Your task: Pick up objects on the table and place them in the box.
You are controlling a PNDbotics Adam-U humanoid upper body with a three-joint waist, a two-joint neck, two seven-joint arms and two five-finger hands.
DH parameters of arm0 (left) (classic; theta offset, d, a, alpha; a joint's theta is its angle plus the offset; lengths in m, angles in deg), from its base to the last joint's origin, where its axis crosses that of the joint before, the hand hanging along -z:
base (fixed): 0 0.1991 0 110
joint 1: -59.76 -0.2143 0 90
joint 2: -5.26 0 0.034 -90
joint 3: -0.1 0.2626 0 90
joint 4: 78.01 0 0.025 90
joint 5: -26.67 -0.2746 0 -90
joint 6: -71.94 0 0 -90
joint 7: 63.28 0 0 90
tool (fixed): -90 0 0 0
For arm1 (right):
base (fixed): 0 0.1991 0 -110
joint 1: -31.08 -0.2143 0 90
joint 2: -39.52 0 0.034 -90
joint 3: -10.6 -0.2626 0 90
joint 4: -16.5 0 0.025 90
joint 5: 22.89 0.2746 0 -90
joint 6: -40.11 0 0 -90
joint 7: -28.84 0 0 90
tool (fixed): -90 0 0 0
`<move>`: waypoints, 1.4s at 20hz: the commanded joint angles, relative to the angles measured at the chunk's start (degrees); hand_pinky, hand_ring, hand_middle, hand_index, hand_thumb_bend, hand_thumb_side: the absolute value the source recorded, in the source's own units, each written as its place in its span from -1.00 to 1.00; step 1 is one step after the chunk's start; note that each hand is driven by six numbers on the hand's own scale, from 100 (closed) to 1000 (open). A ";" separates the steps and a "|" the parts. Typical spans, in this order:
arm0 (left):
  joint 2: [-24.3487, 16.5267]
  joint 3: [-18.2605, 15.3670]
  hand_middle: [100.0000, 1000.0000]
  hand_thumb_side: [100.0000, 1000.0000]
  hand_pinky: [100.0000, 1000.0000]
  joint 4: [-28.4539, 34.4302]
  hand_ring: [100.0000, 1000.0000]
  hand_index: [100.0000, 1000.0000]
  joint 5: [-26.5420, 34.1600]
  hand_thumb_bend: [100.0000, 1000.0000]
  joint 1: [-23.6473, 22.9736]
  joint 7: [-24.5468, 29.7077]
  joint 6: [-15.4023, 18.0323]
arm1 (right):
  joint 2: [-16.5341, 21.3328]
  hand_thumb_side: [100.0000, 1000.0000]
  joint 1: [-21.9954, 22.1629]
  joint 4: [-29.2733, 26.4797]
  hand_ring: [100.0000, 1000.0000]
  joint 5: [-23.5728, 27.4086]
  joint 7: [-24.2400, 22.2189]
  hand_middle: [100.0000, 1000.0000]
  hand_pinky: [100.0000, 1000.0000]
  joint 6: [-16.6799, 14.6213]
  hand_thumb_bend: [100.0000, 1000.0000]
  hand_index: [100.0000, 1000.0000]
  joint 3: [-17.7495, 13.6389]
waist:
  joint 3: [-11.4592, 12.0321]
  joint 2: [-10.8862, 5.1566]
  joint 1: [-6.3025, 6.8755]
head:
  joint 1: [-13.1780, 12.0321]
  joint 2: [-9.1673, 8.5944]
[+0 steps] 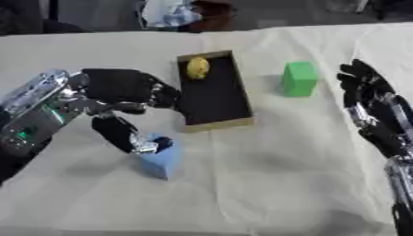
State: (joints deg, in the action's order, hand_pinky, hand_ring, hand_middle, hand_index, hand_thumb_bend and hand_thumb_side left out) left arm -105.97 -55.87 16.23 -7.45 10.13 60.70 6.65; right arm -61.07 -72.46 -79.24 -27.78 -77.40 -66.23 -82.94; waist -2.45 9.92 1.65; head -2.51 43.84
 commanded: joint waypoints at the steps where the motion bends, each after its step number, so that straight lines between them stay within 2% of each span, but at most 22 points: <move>1: 0.30 -0.39 0.58 0.67 0.52 -1.23 0.52 0.80 -3.32 -0.58 1.17 3.33 1.42 | 1.05 -0.07 -0.42 -0.88 0.86 -0.14 0.26 0.81 0.92 -0.09 -1.00 0.99 -0.40 | 0.07 -1.15 -0.32 | 0.27 0.28; 5: 1.51 -1.91 0.63 0.71 0.53 -0.94 0.56 0.84 -7.48 -0.38 1.00 7.49 2.47 | 1.02 -0.07 -0.44 -0.84 0.86 -0.18 0.27 0.81 0.93 -0.12 -1.00 0.99 -0.41 | 0.19 -1.21 -0.43 | 0.49 0.28; 8: 1.89 -2.50 0.64 0.69 0.53 -0.32 0.56 0.85 -10.49 -0.30 0.64 9.09 3.34 | 1.00 -0.07 -0.48 -0.83 0.86 -0.19 0.28 0.81 0.93 -0.15 -1.00 0.99 -0.43 | 0.25 -1.23 -0.47 | 0.63 0.28; 11: 1.99 -2.58 0.63 0.62 0.54 -0.48 0.56 0.85 -12.59 -0.34 0.02 8.96 4.27 | 0.98 -0.07 -0.50 -0.82 0.86 -0.20 0.25 0.81 0.93 -0.15 -1.00 0.99 -0.39 | 0.24 -1.22 -0.48 | 0.74 0.28; 18: 1.33 -2.18 0.60 0.71 0.55 -1.84 0.56 0.83 -11.68 -0.44 -1.19 10.25 6.07 | 1.02 -0.07 -0.55 -0.76 0.86 -0.25 0.22 0.81 0.93 -0.17 -1.00 0.99 -0.35 | 0.18 -1.31 -0.47 | 0.84 0.28; 23: -0.28 -1.75 0.61 0.77 0.56 -1.30 0.56 0.83 -9.95 -0.42 -1.97 11.26 6.31 | 1.03 -0.07 -0.52 -0.79 0.86 -0.30 0.13 0.81 0.93 -0.17 -1.00 0.99 -0.30 | 0.13 -1.37 -0.32 | 0.91 0.28; 28: -1.90 -1.82 0.64 0.78 0.56 -0.56 0.58 0.84 -10.15 -0.28 -2.87 11.49 6.37 | 1.16 -0.07 -0.48 -0.74 0.86 -0.39 0.20 0.81 0.93 -0.16 -1.00 0.99 -0.37 | 0.12 -1.36 -0.22 | 0.96 0.28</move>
State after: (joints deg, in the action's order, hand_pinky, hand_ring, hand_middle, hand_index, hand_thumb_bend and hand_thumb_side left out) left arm -105.79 -57.14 14.62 -17.77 6.59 65.66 6.56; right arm -61.07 -72.47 -79.23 -27.84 -77.26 -66.31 -83.09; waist -2.36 9.92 1.65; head -1.68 43.84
